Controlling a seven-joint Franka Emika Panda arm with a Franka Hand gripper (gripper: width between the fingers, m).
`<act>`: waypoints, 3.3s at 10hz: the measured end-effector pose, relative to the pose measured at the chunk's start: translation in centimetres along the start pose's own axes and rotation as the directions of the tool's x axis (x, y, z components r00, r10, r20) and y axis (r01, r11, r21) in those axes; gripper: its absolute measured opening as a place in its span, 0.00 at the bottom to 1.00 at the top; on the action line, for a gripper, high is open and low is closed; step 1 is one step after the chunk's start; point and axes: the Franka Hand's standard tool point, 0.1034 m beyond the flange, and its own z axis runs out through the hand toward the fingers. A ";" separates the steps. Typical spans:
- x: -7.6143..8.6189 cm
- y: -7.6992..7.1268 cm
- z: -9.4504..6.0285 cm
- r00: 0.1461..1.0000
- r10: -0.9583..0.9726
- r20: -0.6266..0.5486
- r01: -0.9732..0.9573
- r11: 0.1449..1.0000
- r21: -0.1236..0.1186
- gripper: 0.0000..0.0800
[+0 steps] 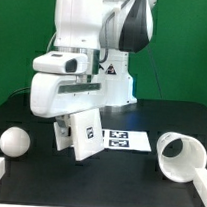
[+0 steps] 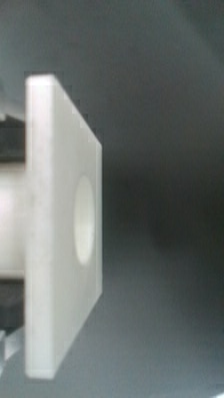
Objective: Assemble lamp
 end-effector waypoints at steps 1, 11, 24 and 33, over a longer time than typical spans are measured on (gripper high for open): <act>0.3 -0.1 0.0 0.999 -0.041 0.005 0.041 0.999 0.018 0.38; 0.8 0.4 0.1 0.899 -0.436 0.028 0.435 0.899 0.038 0.38; 1.0 -1.4 1.3 -0.250 -0.964 -0.096 0.960 -0.259 0.106 0.38; 2.5 -1.7 2.8 -0.416 -0.898 -0.143 0.885 -0.436 0.163 0.38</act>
Offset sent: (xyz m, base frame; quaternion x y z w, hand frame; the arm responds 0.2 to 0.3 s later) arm 0.0000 0.0000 0.0000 0.0000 0.0000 0.0000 1.0000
